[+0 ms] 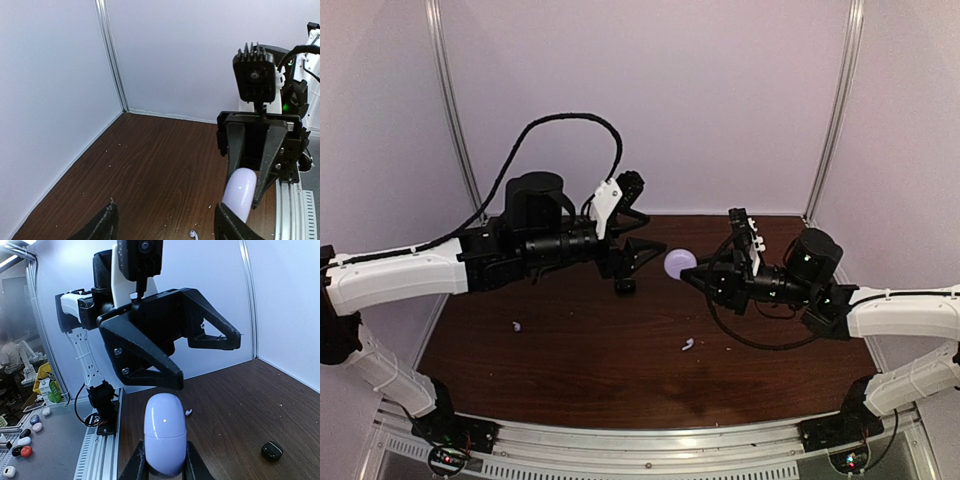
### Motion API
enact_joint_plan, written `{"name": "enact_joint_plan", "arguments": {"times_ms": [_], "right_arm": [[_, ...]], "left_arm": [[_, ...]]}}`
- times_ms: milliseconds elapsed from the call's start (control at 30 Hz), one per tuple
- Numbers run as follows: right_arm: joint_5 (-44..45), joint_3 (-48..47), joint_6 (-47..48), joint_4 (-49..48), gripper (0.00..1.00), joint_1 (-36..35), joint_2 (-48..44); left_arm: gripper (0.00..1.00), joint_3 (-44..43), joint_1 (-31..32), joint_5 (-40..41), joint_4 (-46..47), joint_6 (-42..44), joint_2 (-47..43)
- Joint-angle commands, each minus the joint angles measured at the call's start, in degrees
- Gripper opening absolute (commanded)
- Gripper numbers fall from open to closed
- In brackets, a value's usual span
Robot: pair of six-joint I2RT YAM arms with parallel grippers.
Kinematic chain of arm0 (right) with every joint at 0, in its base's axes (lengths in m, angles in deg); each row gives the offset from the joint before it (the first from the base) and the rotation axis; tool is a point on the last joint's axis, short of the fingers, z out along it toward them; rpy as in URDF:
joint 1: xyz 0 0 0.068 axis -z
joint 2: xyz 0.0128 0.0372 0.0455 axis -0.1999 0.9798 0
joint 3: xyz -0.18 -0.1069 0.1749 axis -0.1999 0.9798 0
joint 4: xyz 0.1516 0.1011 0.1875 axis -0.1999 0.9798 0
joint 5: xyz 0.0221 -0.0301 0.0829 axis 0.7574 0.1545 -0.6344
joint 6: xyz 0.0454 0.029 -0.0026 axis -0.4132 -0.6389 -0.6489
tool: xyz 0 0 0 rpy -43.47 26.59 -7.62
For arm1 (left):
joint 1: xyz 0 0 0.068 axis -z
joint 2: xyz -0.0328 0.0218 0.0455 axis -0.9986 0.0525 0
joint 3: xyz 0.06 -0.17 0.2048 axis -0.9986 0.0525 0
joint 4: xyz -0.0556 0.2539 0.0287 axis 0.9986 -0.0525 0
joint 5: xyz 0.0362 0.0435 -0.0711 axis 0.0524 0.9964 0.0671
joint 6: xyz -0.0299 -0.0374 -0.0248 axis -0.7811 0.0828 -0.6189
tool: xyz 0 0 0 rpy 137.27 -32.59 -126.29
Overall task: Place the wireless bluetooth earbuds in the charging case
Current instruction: Pass from the left arm to the right
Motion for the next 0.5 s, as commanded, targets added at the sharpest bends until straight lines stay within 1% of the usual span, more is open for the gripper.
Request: {"name": "enact_joint_plan", "arguments": {"times_ms": [0, 67, 100, 200, 233, 367, 467], "right_arm": [[-2.6, 0.7, 0.0, -2.6, 0.06, -0.2, -1.0], [-2.2, 0.9, -0.4, -2.7, 0.06, -0.2, -1.2], [-1.9, 0.9, -0.4, -2.4, 0.06, -0.1, -1.2], [-1.0, 0.8, -0.4, -1.9, 0.06, -0.1, -1.0], [-0.9, 0.7, -0.3, -1.7, 0.06, -0.1, -0.9], [-1.8, 0.0, -0.3, -1.7, 0.05, -0.1, -0.1], [-2.6, -0.9, 0.0, -0.9, 0.04, -0.1, 0.6]], "left_arm": [[0.67, -0.8, -1.4, 1.3, 1.4, -0.6, -1.4], [0.67, -0.1, -1.9, 0.7, 1.6, -0.6, -2.4], [0.67, 1.3, -2.0, -1.0, 2.3, -0.6, -3.4], [0.71, 6.9, -1.9, -12.0, 8.2, 3.3, -6.8], [0.71, 7.4, -1.7, -13.2, 8.4, 3.8, -7.1], [0.71, 4.1, -1.1, -14.1, 3.6, 4.6, -4.2], [0.70, 2.8, -0.8, -14.3, 3.6, 4.5, -2.5]]}}
